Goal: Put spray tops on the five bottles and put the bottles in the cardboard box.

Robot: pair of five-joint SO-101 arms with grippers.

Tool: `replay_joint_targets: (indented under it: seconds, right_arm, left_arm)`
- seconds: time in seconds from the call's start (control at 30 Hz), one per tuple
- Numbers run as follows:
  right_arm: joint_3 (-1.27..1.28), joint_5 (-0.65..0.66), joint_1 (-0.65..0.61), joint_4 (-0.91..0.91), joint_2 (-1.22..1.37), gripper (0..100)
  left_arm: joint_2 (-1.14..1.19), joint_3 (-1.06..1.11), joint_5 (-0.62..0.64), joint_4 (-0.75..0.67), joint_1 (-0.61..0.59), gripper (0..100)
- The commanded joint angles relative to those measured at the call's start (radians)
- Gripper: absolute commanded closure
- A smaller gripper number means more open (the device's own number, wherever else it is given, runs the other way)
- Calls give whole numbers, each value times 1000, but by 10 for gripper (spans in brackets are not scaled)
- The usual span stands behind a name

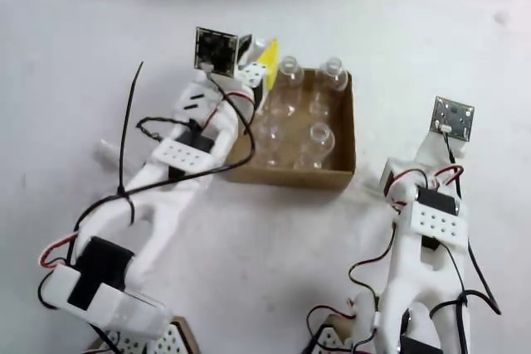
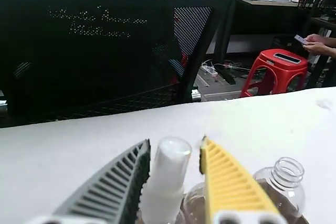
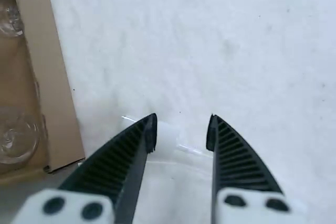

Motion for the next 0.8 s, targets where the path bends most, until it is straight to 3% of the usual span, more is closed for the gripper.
replay_joint_targets:
  seconds: [0.0,0.37,0.63,0.77]
  right_arm:
    - [-8,12,-4,-19,1,858]
    - [-8,12,-5,-19,1,858]
    - [-8,12,-5,-18,1,858]
    - [-8,12,-4,-15,1,858]
  left_arm:
    - [-24,-11,-3,0,-4,849]
    - [-73,-8,0,8,-5,849]
    - [-369,-5,0,400,-21,849]
    - [-521,-5,0,623,-85,849]
